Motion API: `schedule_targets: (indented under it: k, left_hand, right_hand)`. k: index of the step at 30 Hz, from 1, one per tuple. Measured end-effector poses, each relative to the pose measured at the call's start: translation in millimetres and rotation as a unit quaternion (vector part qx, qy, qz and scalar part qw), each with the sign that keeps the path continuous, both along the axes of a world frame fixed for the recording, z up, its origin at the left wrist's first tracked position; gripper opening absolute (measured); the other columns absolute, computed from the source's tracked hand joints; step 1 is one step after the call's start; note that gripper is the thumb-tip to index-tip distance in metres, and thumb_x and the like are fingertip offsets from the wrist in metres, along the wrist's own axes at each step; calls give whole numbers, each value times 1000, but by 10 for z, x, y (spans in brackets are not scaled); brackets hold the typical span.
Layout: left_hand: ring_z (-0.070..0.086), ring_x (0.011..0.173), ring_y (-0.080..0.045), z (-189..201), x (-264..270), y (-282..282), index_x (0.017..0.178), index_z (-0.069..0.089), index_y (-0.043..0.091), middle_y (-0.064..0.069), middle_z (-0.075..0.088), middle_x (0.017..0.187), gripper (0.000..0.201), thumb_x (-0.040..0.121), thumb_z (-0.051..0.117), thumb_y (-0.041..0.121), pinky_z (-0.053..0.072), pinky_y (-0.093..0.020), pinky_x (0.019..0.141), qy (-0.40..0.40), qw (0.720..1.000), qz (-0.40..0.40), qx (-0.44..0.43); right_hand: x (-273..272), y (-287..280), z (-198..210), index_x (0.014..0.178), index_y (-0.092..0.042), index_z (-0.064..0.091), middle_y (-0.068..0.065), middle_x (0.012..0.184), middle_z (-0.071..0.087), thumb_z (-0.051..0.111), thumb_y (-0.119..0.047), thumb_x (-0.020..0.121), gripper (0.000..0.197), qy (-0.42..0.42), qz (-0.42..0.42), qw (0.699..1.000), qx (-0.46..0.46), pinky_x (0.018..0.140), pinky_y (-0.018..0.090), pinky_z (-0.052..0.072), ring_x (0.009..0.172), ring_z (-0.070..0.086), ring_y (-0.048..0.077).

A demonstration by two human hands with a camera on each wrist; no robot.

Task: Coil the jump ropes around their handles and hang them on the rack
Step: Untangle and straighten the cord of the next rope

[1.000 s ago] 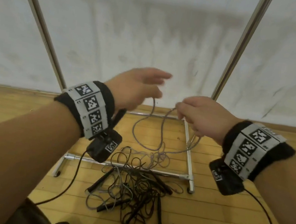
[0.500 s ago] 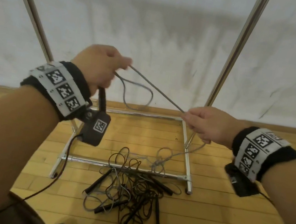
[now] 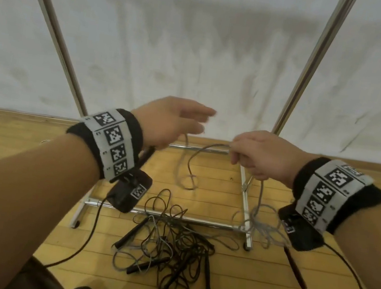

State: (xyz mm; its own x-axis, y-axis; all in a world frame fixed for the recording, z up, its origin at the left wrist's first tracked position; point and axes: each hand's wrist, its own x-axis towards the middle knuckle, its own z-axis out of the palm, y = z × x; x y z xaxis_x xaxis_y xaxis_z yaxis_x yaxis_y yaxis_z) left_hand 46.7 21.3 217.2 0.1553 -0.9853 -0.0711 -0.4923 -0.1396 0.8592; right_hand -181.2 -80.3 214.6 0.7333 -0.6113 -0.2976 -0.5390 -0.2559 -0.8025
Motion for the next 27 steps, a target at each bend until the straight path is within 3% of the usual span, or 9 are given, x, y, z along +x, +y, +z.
schedule_targets:
  k: [2, 4, 7, 9, 13, 17, 21, 25, 27]
  left_hand:
    - [41, 44, -13, -6, -207, 3, 119, 72, 46, 12, 78, 118, 34, 85, 70, 49, 35, -25, 42, 37, 996, -73, 34]
    - [39, 43, -15, -12, -288, -8, 111, 75, 37, 3, 80, 100, 25, 91, 70, 49, 33, -24, 41, 33, 993, -100, 46]
    - [39, 43, -15, -5, -249, -12, 93, 77, 24, -3, 62, 70, 26, 101, 66, 47, 32, -24, 41, -4, 996, -84, 30]
    - [34, 43, -14, 8, -221, -25, 82, 76, 24, 0, 46, 59, 31, 100, 67, 48, 30, -23, 42, -24, 998, -66, 10]
    - [32, 40, -10, 67, -124, -63, 71, 73, 26, 11, 41, 51, 34, 93, 71, 52, 28, -22, 39, -27, 999, -19, -35]
    - [33, 40, -10, 134, 168, -80, 68, 71, 24, 13, 42, 52, 37, 83, 70, 58, 28, -23, 40, 10, 992, 85, -91]
    - [40, 44, -12, 112, 662, -23, 65, 74, 29, 11, 48, 52, 32, 75, 69, 59, 33, -28, 45, 40, 953, 266, -141]
    - [46, 39, -11, -37, 999, 56, 65, 75, 29, 13, 52, 46, 30, 82, 63, 50, 40, -29, 45, 17, 919, 376, -118]
    - [50, 36, -11, -86, 1103, 68, 73, 75, 25, 11, 55, 44, 28, 85, 60, 45, 43, -29, 47, 6, 907, 413, -82]
  right_hand:
    - [76, 108, 72, 82, -8, 63, -3, 56, 40, 47, -16, 99, 25, -35, 0, 999, 13, 45, 27, 22, 45, 30, 13]
    - [106, 148, 121, 83, -7, 61, -1, 56, 39, 45, -15, 99, 23, -60, -9, 998, 16, 47, 29, 22, 47, 30, 14]
    - [97, 157, 145, 80, -7, 60, 0, 56, 38, 46, -11, 98, 23, -81, -15, 996, 30, 49, 30, 21, 47, 29, 15]
    - [94, 171, 143, 77, -9, 60, -1, 55, 39, 48, -9, 98, 24, -87, -6, 996, 35, 48, 30, 23, 46, 31, 15]
    - [103, 193, 108, 81, -10, 60, -4, 55, 41, 51, -19, 104, 26, -101, 9, 995, 2, 45, 30, 29, 46, 34, 13]
    - [10, 80, -14, 82, -12, 60, -1, 59, 43, 49, -33, 106, 34, -59, 10, 996, -68, 48, 32, 34, 49, 38, 16]
    - [-191, -97, -246, 83, -11, 58, -7, 54, 46, 44, -39, 107, 40, 30, 19, 990, -139, 52, 33, 40, 46, 42, 11]
    - [-395, -237, -522, 88, -13, 58, -4, 54, 51, 41, -39, 108, 36, 105, 10, 985, -136, 49, 27, 44, 43, 47, 9]
    - [-451, -262, -615, 90, -16, 58, -6, 54, 53, 39, -39, 109, 35, 169, 10, 974, -150, 53, 26, 43, 44, 47, 7]
